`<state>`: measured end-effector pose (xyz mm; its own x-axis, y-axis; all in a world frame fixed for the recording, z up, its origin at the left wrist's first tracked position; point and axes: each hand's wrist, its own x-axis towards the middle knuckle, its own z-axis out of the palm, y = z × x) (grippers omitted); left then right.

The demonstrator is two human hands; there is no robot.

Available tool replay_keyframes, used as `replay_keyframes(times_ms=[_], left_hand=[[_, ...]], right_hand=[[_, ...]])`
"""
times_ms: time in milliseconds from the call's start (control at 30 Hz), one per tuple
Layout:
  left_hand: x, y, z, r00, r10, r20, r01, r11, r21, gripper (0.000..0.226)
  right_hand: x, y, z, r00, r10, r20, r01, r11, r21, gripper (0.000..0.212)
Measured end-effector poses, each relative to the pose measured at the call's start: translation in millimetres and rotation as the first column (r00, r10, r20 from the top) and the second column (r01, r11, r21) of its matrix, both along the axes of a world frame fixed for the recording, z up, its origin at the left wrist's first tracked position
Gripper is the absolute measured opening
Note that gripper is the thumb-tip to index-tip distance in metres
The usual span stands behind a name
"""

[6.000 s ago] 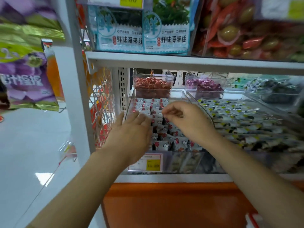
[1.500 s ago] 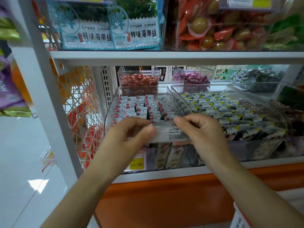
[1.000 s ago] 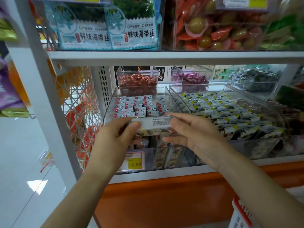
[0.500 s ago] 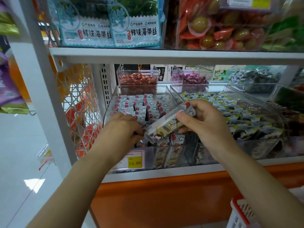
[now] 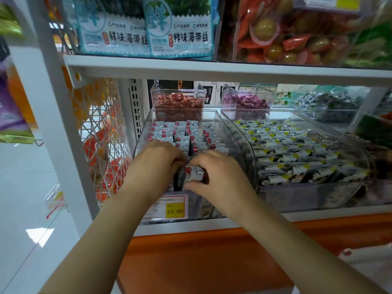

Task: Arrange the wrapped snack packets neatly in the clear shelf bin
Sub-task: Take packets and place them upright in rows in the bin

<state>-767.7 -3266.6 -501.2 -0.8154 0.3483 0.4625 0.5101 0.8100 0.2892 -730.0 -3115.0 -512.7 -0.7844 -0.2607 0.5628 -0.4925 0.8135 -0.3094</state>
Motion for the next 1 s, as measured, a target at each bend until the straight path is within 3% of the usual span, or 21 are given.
replay_keyframes(times_ms=[133, 233, 333, 433, 567, 667, 867, 933, 1000], left_hand=[[4, -7, 3, 0.995, 0.051, -0.081, -0.050, 0.999, 0.013, 0.023], [8, -12, 4, 0.986, 0.096, -0.134, -0.095, 0.995, 0.012, 0.023], [11, -15, 3, 0.986, 0.106, -0.132, -0.104, 0.994, 0.019, 0.024], [13, -16, 2, 0.987, 0.102, -0.126, -0.100, 0.995, 0.023, 0.026], [15, -16, 2, 0.987, 0.086, -0.139, -0.081, 0.996, 0.043, 0.025], [15, -17, 2, 0.988, 0.078, -0.137, -0.070, 0.996, 0.062, 0.025], [14, -15, 1, 0.988, 0.062, -0.142, -0.049, 0.994, 0.099, 0.026], [16, -14, 2, 0.988, 0.065, -0.143, -0.044, 0.989, 0.142, 0.027], [19, -14, 3, 0.986, 0.076, -0.148, -0.047, 0.981, 0.186, 0.027]], right_hand=[[-1, -2, -1, 0.999, -0.039, -0.009, 0.040, 0.995, 0.090, 0.038], [0, -4, 0, 1.000, 0.021, 0.020, -0.024, 0.983, 0.181, 0.026], [-1, -4, 1, 0.995, 0.074, 0.062, -0.088, 0.957, 0.276, 0.027], [-9, 0, 10, 0.988, 0.074, 0.139, -0.098, 0.979, 0.178, 0.025], [-30, 7, 22, 0.994, 0.018, 0.109, -0.019, 1.000, 0.008, 0.024], [-42, 7, 23, 0.998, -0.009, 0.066, 0.007, 0.999, 0.035, 0.018], [-50, -3, 16, 0.999, -0.007, 0.045, -0.005, 0.969, 0.248, 0.014], [-49, -1, 16, 0.997, 0.032, 0.071, -0.041, 0.991, 0.128, 0.008], [-45, 3, 20, 0.993, 0.078, 0.091, -0.064, 0.988, -0.143, 0.008]])
